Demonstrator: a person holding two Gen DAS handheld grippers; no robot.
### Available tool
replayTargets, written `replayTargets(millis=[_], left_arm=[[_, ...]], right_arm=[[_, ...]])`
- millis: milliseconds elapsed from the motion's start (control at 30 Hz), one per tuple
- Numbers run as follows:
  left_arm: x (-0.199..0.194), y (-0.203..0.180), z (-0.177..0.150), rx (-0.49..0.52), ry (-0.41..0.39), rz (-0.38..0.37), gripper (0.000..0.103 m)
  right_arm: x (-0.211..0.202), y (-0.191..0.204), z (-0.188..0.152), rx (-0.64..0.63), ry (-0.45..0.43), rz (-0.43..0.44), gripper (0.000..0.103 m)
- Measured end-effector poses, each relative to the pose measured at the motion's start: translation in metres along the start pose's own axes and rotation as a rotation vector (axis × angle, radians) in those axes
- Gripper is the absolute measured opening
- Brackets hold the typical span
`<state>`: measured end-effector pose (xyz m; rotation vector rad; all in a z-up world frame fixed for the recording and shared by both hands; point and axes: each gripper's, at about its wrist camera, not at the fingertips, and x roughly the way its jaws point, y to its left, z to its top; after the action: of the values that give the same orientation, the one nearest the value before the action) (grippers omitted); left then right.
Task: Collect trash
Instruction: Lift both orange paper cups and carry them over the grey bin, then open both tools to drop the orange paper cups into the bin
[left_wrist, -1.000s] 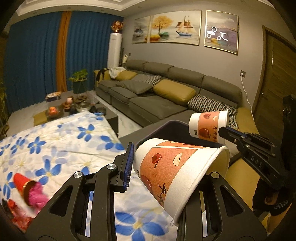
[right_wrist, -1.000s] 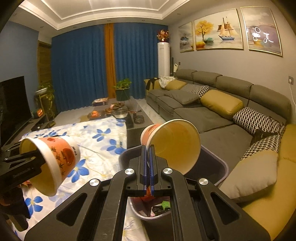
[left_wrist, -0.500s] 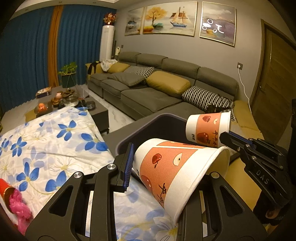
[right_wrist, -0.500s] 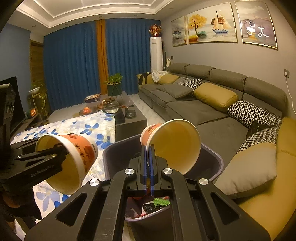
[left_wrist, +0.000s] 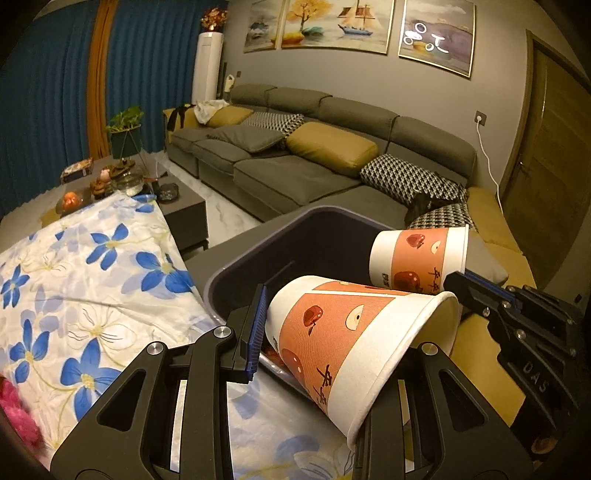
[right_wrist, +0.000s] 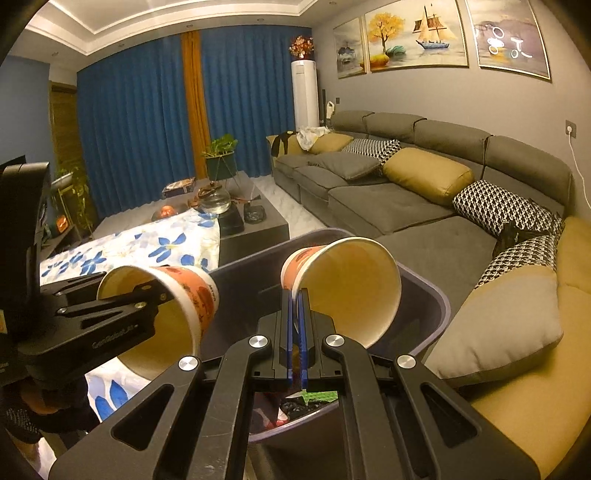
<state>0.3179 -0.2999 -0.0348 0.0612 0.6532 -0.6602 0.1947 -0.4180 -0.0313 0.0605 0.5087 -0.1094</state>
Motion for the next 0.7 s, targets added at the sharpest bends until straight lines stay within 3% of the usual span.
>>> replayTargets(millis=[367,400,467,567,633,700], left_arm=[[0.022,-0.001,-0.004,-0.032,0.046,-0.016,0.029],[0.023,-0.002,-0.005,-0.033,0.051,-0.013,0.031],[0.023,-0.002,-0.005,-0.035,0.050,-0.009,0.052],[0.019,0.003,-0.006,-0.052,0.032,-0.001,0.072],[0.016,0.008,-0.006,-0.072,0.022,0.011,0.078],[0.010,0.015,-0.006,-0.096,0.008,0.017,0.082]], right_arm=[[0.011,-0.003,-0.005,0.015,0.032,0.000,0.004],[0.012,-0.005,-0.005,0.018,0.034,0.001,0.004],[0.013,-0.006,-0.005,0.022,0.037,0.001,0.004],[0.014,-0.008,-0.004,0.033,0.038,0.006,0.005],[0.013,-0.009,-0.004,0.034,0.034,0.004,0.021],[0.011,-0.010,-0.003,0.039,0.025,0.005,0.029]])
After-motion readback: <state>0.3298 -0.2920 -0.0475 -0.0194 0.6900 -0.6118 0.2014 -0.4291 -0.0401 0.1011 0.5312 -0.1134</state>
